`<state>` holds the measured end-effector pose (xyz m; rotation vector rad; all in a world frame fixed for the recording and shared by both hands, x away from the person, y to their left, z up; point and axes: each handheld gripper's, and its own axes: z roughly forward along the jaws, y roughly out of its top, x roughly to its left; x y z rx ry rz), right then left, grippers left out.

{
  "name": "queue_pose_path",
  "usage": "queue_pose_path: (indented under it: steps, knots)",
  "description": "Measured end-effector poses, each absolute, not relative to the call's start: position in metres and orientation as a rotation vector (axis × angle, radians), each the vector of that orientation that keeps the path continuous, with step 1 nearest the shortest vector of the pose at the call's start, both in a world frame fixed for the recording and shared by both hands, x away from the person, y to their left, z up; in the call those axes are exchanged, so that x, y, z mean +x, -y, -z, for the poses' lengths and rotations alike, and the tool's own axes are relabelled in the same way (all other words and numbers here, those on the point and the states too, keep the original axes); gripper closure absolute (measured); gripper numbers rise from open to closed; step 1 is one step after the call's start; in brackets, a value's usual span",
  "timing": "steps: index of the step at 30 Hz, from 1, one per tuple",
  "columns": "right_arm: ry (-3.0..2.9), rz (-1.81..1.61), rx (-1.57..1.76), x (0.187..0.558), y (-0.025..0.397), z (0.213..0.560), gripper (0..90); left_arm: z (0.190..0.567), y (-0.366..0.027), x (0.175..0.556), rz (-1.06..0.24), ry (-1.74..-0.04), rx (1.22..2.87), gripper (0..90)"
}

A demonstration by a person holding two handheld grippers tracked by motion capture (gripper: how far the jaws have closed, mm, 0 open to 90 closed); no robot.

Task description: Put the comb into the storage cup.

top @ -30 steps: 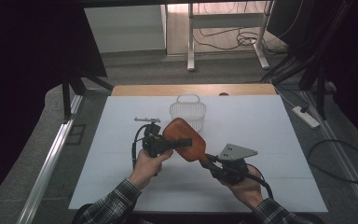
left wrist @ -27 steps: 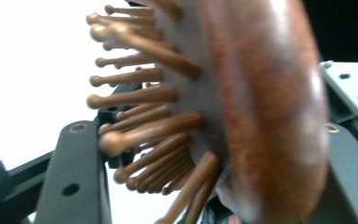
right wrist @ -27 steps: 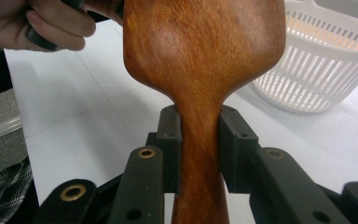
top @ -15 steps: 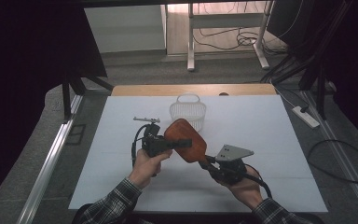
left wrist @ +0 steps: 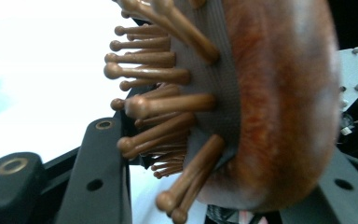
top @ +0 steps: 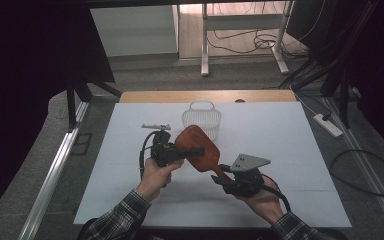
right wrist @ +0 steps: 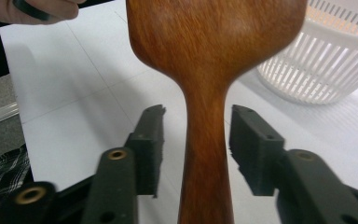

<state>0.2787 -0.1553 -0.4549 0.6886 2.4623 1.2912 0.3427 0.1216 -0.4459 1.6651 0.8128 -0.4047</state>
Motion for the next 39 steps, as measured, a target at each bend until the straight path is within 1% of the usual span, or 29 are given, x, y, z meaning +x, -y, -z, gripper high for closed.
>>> queue_pose_path:
  steps: [1, 5, 7, 9, 12, 16, 18, 24, 28, 29, 30, 32, 34, 39]
  knots:
    - [-2.465, -1.289, 0.692, 0.279, 0.155, 0.455, 50.6, 0.445, -0.122, 0.343, 0.394, -0.816, 1.669, 54.1]
    - [-2.485, -1.272, 0.722, 0.282, 0.157, 0.454, 39.6, 0.440, -0.124, 0.343, 0.357, -0.814, 1.682, 54.0]
    - [-2.507, -1.262, 0.750, 0.284, 0.158, 0.453, 37.5, 0.437, -0.125, 0.342, 0.334, -0.815, 1.696, 53.8]
    - [-2.519, -1.253, 0.772, 0.285, 0.159, 0.454, 32.4, 0.435, -0.125, 0.341, 0.319, -0.811, 1.707, 53.7]
    - [-2.535, -1.252, 0.770, 0.286, 0.163, 0.454, 27.5, 0.432, -0.127, 0.341, 0.294, -0.809, 1.720, 53.6]
    - [-2.541, -1.276, 0.784, 0.286, 0.167, 0.451, 23.9, 0.429, -0.130, 0.342, 0.253, -0.809, 1.744, 53.4]
    - [-2.533, -1.280, 0.795, 0.286, 0.167, 0.451, 23.7, 0.427, -0.131, 0.342, 0.239, -0.808, 1.754, 53.3]
    - [-2.550, -1.284, 0.834, 0.289, 0.175, 0.451, 11.6, 0.424, -0.134, 0.345, 0.223, -0.812, 1.759, 53.2]
    - [-2.534, -1.270, 0.839, 0.290, 0.178, 0.451, 9.1, 0.423, -0.135, 0.347, 0.213, -0.815, 1.765, 53.2]
    - [-2.538, -1.266, 0.842, 0.290, 0.179, 0.451, 7.6, 0.423, -0.135, 0.347, 0.211, -0.816, 1.765, 53.2]
    - [-2.541, -1.258, 0.851, 0.291, 0.182, 0.451, 4.1, 0.422, -0.135, 0.347, 0.209, -0.817, 1.766, 53.1]
    - [-2.542, -1.255, 0.856, 0.291, 0.183, 0.452, 3.8, 0.421, -0.136, 0.348, 0.200, -0.817, 1.770, 53.1]
    - [-2.547, -1.233, 0.861, 0.291, 0.185, 0.452, 0.2, 0.420, -0.136, 0.349, 0.193, -0.818, 1.771, 53.1]
    - [-2.554, -1.183, 0.876, 0.291, 0.191, 0.456, 0.0, 0.417, -0.138, 0.352, 0.179, -0.821, 1.774, 53.1]
